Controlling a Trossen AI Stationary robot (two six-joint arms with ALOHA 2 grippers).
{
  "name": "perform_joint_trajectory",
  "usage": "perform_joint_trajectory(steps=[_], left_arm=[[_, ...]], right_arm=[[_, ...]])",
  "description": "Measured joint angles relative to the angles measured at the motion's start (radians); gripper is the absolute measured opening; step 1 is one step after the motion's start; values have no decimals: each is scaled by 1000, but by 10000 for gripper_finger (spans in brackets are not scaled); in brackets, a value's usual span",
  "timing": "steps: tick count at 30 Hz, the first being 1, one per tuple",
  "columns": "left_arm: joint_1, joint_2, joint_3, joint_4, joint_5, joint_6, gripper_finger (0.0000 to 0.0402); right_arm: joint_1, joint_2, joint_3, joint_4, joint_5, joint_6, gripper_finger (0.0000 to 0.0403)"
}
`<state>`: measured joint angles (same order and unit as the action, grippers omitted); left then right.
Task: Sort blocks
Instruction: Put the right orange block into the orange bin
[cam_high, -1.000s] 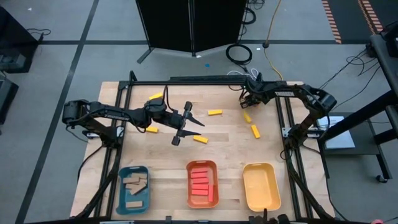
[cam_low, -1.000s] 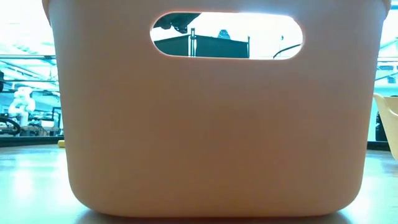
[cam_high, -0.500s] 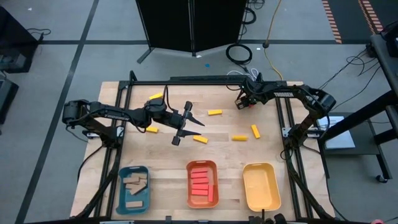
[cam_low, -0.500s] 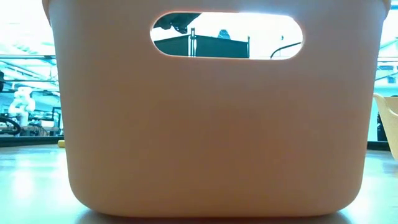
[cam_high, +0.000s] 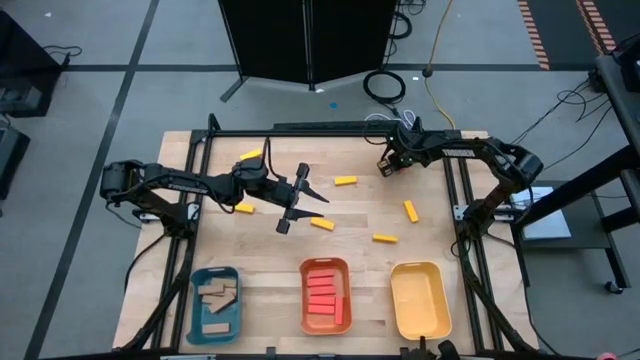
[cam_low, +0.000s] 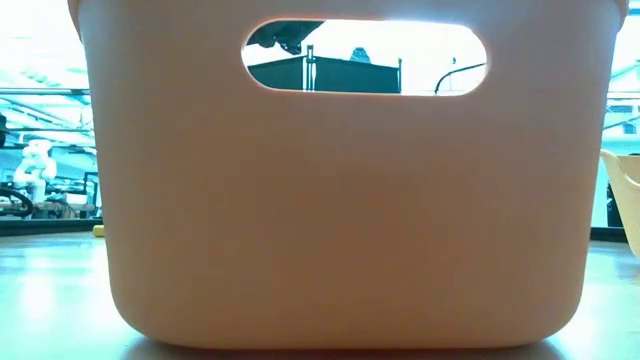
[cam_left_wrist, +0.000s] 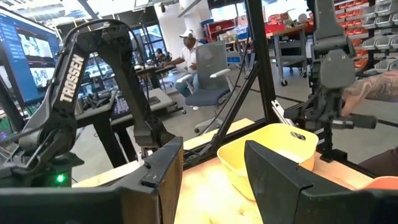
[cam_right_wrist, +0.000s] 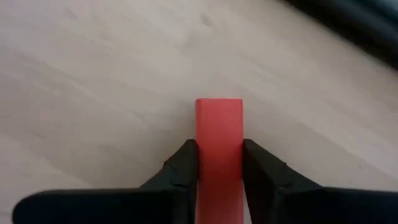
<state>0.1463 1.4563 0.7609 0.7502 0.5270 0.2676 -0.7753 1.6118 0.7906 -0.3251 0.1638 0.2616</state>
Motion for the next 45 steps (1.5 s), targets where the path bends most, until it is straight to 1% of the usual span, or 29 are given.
perform_joint_trajectory(steps=[3, 5, 7, 8, 10, 14, 16, 18, 21, 23, 25, 30, 34, 39, 42, 45], left_arm=[[0, 0, 0, -3, 0, 0, 169], [4, 0, 0, -15, -3, 0, 169], [15, -14, 0, -50, -29, -1, 169], [22, -24, 0, -70, -61, -1, 169], [34, -45, 0, -120, -156, -8, 169], [58, -68, 0, -231, -384, -49, 169], [68, -67, 0, -274, -467, -53, 169], [75, -65, 0, -296, -512, -53, 169], [79, -60, 0, -299, -519, -53, 169], [79, -60, 0, -299, -519, -52, 169], [79, -60, 0, -295, -515, -52, 169], [79, -60, 0, -296, -509, -52, 169], [78, -60, 0, -296, -505, -51, 169], [74, -60, 0, -296, -504, -51, 169], [67, -60, 0, -296, -504, -43, 169], [64, -60, 0, -296, -503, -42, 169]], right_arm=[[0, -55, 0, 9, -42, -10, 83], [3, -97, 0, 9, -99, -17, 88], [12, -145, 0, 9, -165, -24, 88], [20, -169, 0, 9, -212, -33, 87], [42, -215, 0, 10, -326, -56, 87], [111, -297, 0, 57, -601, -68, 88], [162, -329, 0, 93, -734, -73, 88], [223, -353, 0, 136, -843, -88, 89], [333, -378, 0, 186, -950, -134, 90], [415, -383, 0, 230, -979, -165, 90], [494, -382, 1, 254, -985, -213, 90], [654, -377, 1, 256, -982, -418, 90], [731, -377, 1, 275, -978, -561, 91], [799, -376, 1, 299, -964, -829, 91], [838, -375, 1, 327, -898, -895, 91], [870, -343, 1, 398, -873, -917, 91]])
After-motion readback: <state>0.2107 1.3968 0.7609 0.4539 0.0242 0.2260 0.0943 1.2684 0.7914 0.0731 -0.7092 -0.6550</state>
